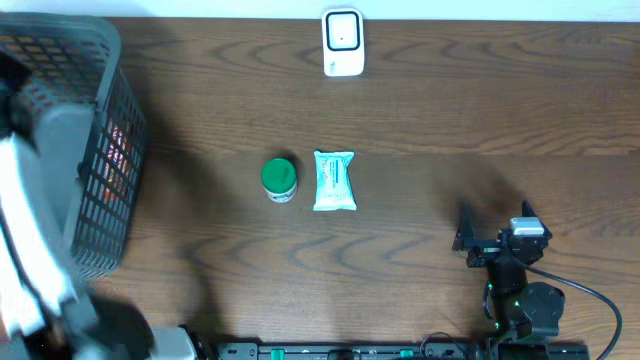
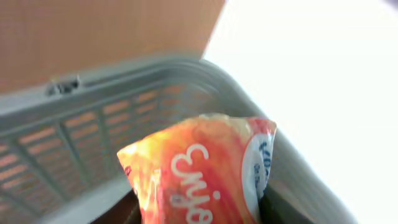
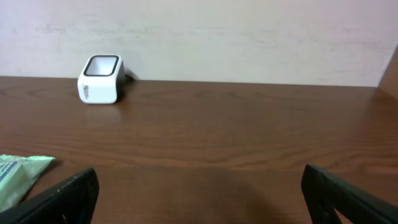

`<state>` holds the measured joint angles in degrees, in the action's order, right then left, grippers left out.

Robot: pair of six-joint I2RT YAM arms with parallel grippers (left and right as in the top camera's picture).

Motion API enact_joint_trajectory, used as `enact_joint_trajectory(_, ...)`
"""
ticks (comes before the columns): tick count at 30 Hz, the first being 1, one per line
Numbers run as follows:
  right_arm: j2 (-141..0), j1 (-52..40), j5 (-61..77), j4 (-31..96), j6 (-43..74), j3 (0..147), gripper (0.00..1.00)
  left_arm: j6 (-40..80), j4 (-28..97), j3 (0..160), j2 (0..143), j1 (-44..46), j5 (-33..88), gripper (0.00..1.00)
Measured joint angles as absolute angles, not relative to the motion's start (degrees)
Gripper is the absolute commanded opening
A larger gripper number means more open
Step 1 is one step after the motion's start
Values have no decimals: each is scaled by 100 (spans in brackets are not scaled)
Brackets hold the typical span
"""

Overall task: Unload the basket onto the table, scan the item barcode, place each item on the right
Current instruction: 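Place the orange packet on the table right of the wipes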

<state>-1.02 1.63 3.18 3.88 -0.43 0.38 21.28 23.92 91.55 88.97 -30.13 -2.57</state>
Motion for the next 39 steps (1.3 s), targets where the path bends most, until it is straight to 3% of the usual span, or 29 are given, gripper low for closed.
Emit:
enact_joint_trajectory(5,-102,163,316,384,-43,38,99,2528,3269,9273,7380,-2178,1245,42)
enact_joint_trajectory(9,-102,163,318,384,-43,38,99,2628,3909,9260,7159,-185,1782,43)
enact_joint_trajectory(14,-102,163,316,386,-43,38,99,2703,3830,8755,7968,2351,768,43)
enact_joint_trajectory(19,-102,163,316,386,-43,38,99,2707,3575,8477,9557,3957,-565,43)
enact_joint_trajectory(25,-102,163,318,386,-43,38,99,2740,3094,8477,11166,4768,-1017,43)
enact_joint_trajectory(28,-102,163,318,384,-43,38,99,2860,2991,8475,11708,4849,-1037,80)
enact_joint_trajectory(30,-102,163,316,384,-43,38,99,2899,2917,8464,11848,4834,-969,93)
enact_joint_trajectory(32,-102,163,318,386,-43,38,99,2928,2792,8451,11843,4810,-906,98)
enact_joint_trajectory(39,-102,163,318,386,-43,38,99,2185,3199,8774,11096,4731,-600,98)
